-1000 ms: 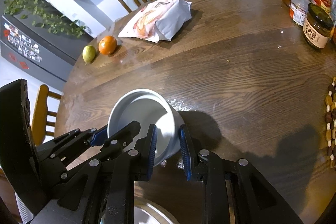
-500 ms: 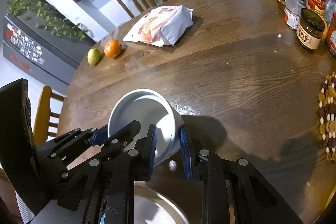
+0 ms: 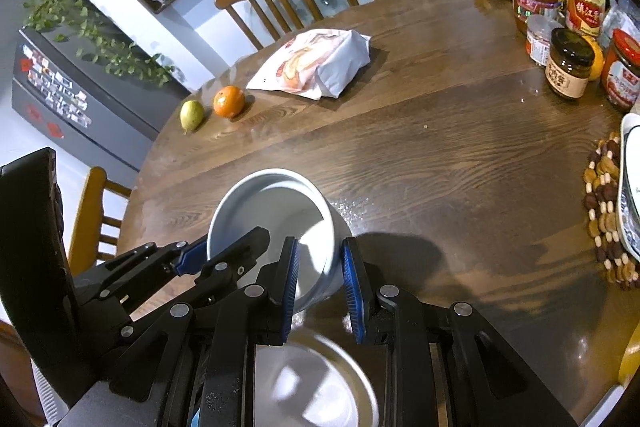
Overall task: Organize plates and bowls
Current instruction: 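Lift the nested white bowls off the table with both grippers, then carry the nested white bowls toward the teal dish and lower them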
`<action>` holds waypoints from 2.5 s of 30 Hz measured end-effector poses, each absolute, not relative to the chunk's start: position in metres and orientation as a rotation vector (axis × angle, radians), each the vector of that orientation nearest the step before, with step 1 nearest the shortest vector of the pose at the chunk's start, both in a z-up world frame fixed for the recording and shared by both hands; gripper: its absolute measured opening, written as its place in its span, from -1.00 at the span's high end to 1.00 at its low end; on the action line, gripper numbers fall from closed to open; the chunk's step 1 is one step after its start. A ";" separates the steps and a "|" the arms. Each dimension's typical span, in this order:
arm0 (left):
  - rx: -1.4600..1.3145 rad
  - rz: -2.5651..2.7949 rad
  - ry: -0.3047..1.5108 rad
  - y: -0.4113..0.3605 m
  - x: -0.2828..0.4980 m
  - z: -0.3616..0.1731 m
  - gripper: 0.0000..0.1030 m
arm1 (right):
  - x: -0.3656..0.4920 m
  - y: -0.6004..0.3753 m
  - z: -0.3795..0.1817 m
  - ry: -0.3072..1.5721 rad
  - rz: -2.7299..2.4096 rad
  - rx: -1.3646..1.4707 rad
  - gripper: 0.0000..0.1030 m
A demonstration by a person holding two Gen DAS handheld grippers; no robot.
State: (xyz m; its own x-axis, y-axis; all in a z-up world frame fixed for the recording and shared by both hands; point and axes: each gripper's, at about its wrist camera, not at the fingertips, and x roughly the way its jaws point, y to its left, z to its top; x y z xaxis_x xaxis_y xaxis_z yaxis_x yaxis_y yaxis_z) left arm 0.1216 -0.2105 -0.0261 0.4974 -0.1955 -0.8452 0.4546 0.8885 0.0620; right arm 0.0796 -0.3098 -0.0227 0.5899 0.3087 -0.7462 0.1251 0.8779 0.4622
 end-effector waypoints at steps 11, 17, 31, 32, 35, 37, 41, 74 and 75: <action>0.304 -0.408 0.959 -0.206 0.097 -0.021 0.72 | 0.057 -0.305 -0.017 0.930 0.108 0.505 0.51; 0.312 -0.413 0.958 -0.205 0.085 -0.021 0.72 | 0.047 -0.304 -0.018 0.928 0.106 0.509 0.51; 0.324 -0.419 0.946 -0.202 0.059 -0.018 0.72 | 0.023 -0.302 -0.017 0.922 0.104 0.513 0.51; 0.325 -0.420 0.946 -0.202 0.056 -0.018 0.72 | 0.020 -0.301 -0.017 0.922 0.104 0.514 0.51; 0.326 -0.421 0.946 -0.201 0.051 -0.018 0.72 | 0.018 -0.301 -0.017 0.923 0.103 0.512 0.51; 0.327 -0.420 0.946 -0.201 0.049 -0.018 0.72 | 0.014 -0.300 -0.017 0.923 0.103 0.511 0.51; 0.327 -0.420 0.946 -0.201 0.043 -0.019 0.72 | 0.000 -0.299 -0.017 0.924 0.101 0.510 0.51; 0.302 -0.390 0.998 -0.190 0.010 -0.040 0.71 | -0.027 -0.286 -0.033 0.984 0.127 0.493 0.51; 0.302 -0.391 1.003 -0.190 0.010 -0.041 0.71 | -0.026 -0.286 -0.034 0.986 0.127 0.493 0.51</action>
State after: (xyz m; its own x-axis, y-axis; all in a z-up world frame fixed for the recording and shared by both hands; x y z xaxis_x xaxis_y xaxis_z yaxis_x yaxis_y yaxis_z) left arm 0.0095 -0.1904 -0.0412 0.4789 -0.1780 -0.8596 0.4507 0.8902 0.0668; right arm -0.0262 -0.2861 -0.0343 0.5545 0.3217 -0.7675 0.1167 0.8831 0.4545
